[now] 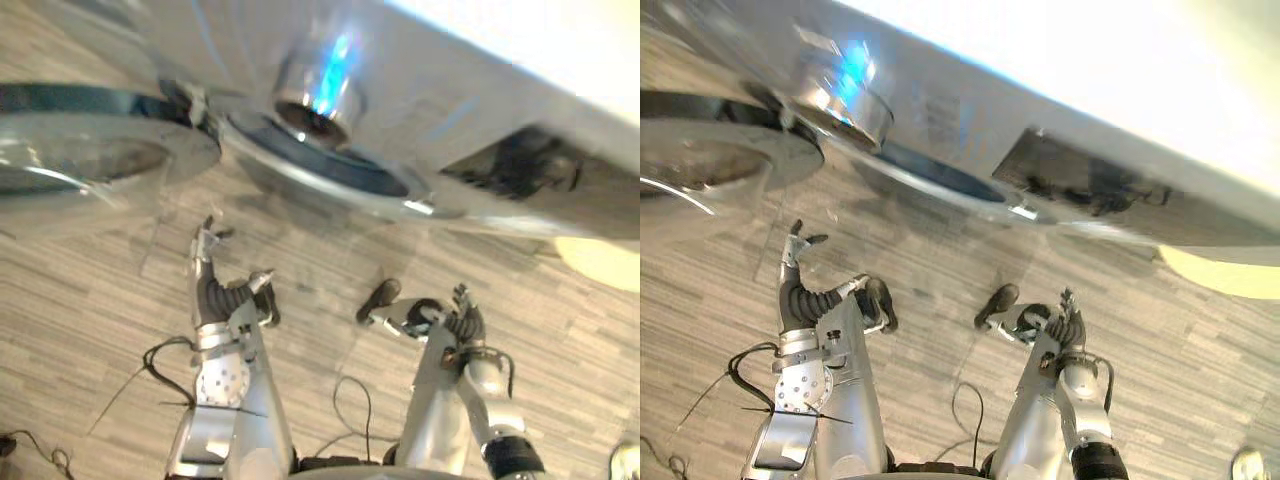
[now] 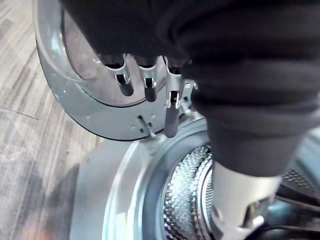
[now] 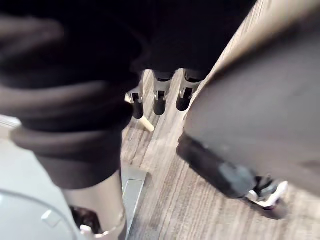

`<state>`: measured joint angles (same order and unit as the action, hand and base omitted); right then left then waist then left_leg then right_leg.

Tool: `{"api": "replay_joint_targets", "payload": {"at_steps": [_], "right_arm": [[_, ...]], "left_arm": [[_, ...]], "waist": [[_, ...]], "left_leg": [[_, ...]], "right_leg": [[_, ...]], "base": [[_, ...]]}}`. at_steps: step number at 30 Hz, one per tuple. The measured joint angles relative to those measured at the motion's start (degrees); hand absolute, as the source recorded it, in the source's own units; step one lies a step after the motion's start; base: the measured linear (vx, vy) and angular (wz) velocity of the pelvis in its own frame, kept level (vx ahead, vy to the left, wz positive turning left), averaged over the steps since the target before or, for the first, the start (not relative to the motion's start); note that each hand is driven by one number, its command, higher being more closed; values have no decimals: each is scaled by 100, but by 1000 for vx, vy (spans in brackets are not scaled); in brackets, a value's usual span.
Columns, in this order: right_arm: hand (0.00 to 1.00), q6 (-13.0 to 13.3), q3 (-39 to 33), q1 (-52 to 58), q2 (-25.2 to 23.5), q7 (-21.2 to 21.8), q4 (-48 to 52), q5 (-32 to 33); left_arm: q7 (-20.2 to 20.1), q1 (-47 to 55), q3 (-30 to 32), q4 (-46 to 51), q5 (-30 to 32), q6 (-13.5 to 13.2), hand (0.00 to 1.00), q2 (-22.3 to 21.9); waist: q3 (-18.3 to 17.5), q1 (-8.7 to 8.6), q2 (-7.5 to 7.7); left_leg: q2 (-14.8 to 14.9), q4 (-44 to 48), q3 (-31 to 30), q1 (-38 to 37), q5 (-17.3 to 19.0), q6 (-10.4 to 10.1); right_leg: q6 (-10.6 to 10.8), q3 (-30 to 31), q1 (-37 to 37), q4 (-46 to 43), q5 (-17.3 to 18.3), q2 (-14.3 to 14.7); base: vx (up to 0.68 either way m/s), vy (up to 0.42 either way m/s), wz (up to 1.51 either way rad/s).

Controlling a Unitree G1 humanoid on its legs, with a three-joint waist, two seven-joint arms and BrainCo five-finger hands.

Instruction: Pick up the laundry basket with both hands and put the clothes into the washing machine.

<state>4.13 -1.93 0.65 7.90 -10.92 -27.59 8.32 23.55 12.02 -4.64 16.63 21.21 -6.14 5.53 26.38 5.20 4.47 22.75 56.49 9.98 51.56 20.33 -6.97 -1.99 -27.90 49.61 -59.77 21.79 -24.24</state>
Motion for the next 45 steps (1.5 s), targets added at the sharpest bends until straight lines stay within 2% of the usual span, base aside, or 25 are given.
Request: {"api": "replay_joint_targets", "payload": {"at_steps": [2, 7, 9, 10, 13, 17, 19, 21, 22, 24, 25, 27, 28, 29, 31, 32, 34, 35, 37, 38, 39, 40, 41, 42, 45], "right_arm": [[0, -57, 135, 68, -3, 18, -268, -3], [0, -63, 287, 178, -10, 260, -823, -195], [0, -32, 227, 181, 3, 309, -949, -223], [0, -23, 165, 185, 32, 344, -1012, -224], [0, -42, -54, 222, 5, 347, -1409, -236], [0, -251, -603, 306, -175, 308, -1201, -247], [0, -272, -877, 339, -257, 184, -840, -235], [0, -256, -1045, 308, -269, 17, -372, -219], [0, -242, -1169, 290, -351, -96, -26, -215], [0, -216, -1256, 346, -485, -311, 417, -204], [0, -185, -1292, 382, -563, -384, 549, -202], [0, -163, -1326, 374, -644, -518, 598, -214], [0, -163, -1328, 327, -666, -548, 585, -222], [0, -152, -1318, 283, -693, -562, 580, -231], [0, -136, -1295, 276, -688, -571, 579, -266], [0, -120, -1287, 245, -675, -578, 580, -321], [0, -118, -1225, 179, -582, -640, 578, -331], [0, -107, -1114, 143, -511, -689, 575, -331], [0, -58, -809, 95, -402, -715, 575, -344], [0, -47, -626, 76, -335, -738, 559, -403], [0, -24, -466, -45, -248, -716, 485, -465], [0, -22, -373, -181, -253, -676, 426, -507], [0, 16, -254, -322, -240, -639, 418, -564], [0, 26, -247, -380, -207, -632, 390, -568], [0, 86, -231, -506, -150, -541, 387, -567]], "left_arm": [[-129, 31, -57, -181, -50, -36, 0, -23], [-567, 172, -370, -474, -47, -43, 0, -14], [-744, 216, -542, -573, -44, -48, 0, -5], [-887, 271, -722, -683, -47, -76, 0, -12], [-1074, 273, -897, -1159, -61, -136, 0, -72], [-1258, 206, -776, -1970, -929, -80, 0, -213], [-1334, 167, -626, -2227, -1338, 52, 0, -226], [-1320, 188, -462, -2221, -1652, 86, 0, -278], [-1285, 215, -325, -2228, -1785, 88, 0, -392], [-1188, 253, -221, -2210, -1971, 118, 0, -443], [-1175, 363, -206, -2126, -2078, 124, 0, -440], [-1127, 598, -190, -2054, -2263, 125, 0, -454], [-1102, 656, -156, -2053, -2330, 132, 0, -478], [-1097, 713, -100, -2052, -2384, 143, 0, -504], [-1088, 688, -69, -2050, -2414, 142, 0, -527], [-1088, 607, -85, -2065, -2448, 143, 0, -539], [-1081, 394, -192, -2157, -2526, 173, 0, -622], [-1083, 388, -271, -2186, -2549, 195, 0, -710], [-1093, 343, -532, -2200, -2582, 201, 0, -755], [-1105, 296, -701, -2216, -2581, 208, 0, -767], [-1103, 264, -849, -2202, -2582, 179, 0, -865], [-1100, 293, -820, -2216, -2592, 150, 0, -885], [-1119, 238, -887, -2490, -2648, 143, 0, -814], [-1172, 195, -975, -2548, -2678, 152, 0, -796], [-1377, 324, -1292, -2533, -2747, 131, 0, -777]], "waist": [[-26, 0, 3], [-627, 61, -71], [-856, 51, -264], [-974, 2, -464], [-1303, -101, -702], [-1623, -305, -825], [-1630, -339, -770], [-1633, -437, -792], [-1626, -434, -823], [-1634, -441, -813], [-1688, -440, -800], [-1992, -420, -750], [-2062, -388, -793], [-2262, -343, -689], [-2410, -302, -628], [-2436, -290, -577], [-2431, -247, -620], [-2438, -252, -651], [-2438, -286, -646], [-2438, -294, -646], [-2344, -245, -839], [-2328, -245, -865], [-2318, -255, -836], [-2322, -239, -861], [-2344, -130, -915]], "left_leg": [[-147, -701, 17, -550, -349, -49], [-506, -2318, -54, -1843, -1340, 10], [-471, -1812, -240, -1982, -1214, -44], [-535, -1259, -539, -2199, -1091, -210], [-823, -1507, -908, -2742, -816, -514], [-1250, -3451, -194, -3759, -497, -18], [-1457, -3361, -8, -3829, -515, 80], [-1577, -3182, 158, -3858, -495, 373], [-1480, -3340, 470, -4030, -517, 647], [-1473, -3436, 764, -4372, -560, 744], [-1468, -3514, 897, -4477, -584, 782], [-1412, -3643, 1244, -4529, -652, 816], [-1356, -3645, 1405, -4478, -676, 810], [-1276, -3626, 1647, -4354, -713, 803], [-1155, -3441, 1733, -3988, -808, 714], [-1024, -3170, 1735, -3627, -835, 674], [-862, -3007, 1710, -3282, -988, 528], [-722, -3108, 1670, -3202, -1189, 504], [-661, -3479, 1604, -3212, -1536, 386], [-666, -3887, 1419, -3295, -1943, 407], [-411, -4191, 1153, -3410, -2353, 322], [-371, -4272, 915, -3440, -2478, 253], [-408, -4235, 472, -3414, -2392, -9], [-510, -4109, 257, -3453, -2281, -124], [-1053, -3918, 194, -3728, -1806, -108]], "right_leg": [[-9, -263, -588, 475, -98, 59], [-107, -885, -1971, 1595, -318, 253], [-129, -965, -2284, 1965, -521, 395], [-85, -922, -2557, 2267, -718, 537], [104, -626, -2757, 2872, -1196, 706], [346, -285, -2931, 4251, -2373, 813], [368, -129, -3035, 4587, -2805, 740], [254, -85, -3073, 4783, -3373, 700], [239, -21, -3137, 4759, -3513, 753], [123, -59, -3154, 2977, -2280, 485], [156, -98, -3288, 2376, -1923, 418], [151, -299, -3688, 1748, -1417, 281], [222, -370, -3883, 1684, -1270, 207], [388, -322, -4108, 1729, -1153, 91], [447, -22, -4315, 2093, -1190, 129], [807, 321, -4499, 2808, -1092, 362], [1167, 470, -4606, 3650, -816, 815], [1188, 433, -4734, 4162, -772, 1034], [1151, 404, -4855, 4690, -796, 1352], [1066, 407, -4772, 4568, -849, 1461], [872, 591, -4299, 3953, -637, 1548], [636, 660, -4300, 4518, -671, 1650], [630, 676, -4519, 5087, -1358, 1849], [606, 781, -4487, 5090, -1375, 1858], [451, 1306, -4110, 4979, -1476, 1801]], "base": [[60, -183, 49], [97, -207, 43], [65, -32, -16], [13, 108, -39], [-33, 221, -60], [-98, 328, -39], [-201, 331, -34], [-242, 313, -46], [-220, 186, -62], [-258, 175, -70], [-254, 107, -84], [-232, -4, -85], [-171, -87, -112], [-123, -108, -96], [-122, -237, -71], [-147, -325, -45], [-128, -331, -35], [-105, -309, -37], [-97, -281, -8], [-109, -327, -12], [-139, -323, -31], [-170, -340, -45], [-128, -226, -40], [-57, -133, -57], [0, -55, -86]]}}
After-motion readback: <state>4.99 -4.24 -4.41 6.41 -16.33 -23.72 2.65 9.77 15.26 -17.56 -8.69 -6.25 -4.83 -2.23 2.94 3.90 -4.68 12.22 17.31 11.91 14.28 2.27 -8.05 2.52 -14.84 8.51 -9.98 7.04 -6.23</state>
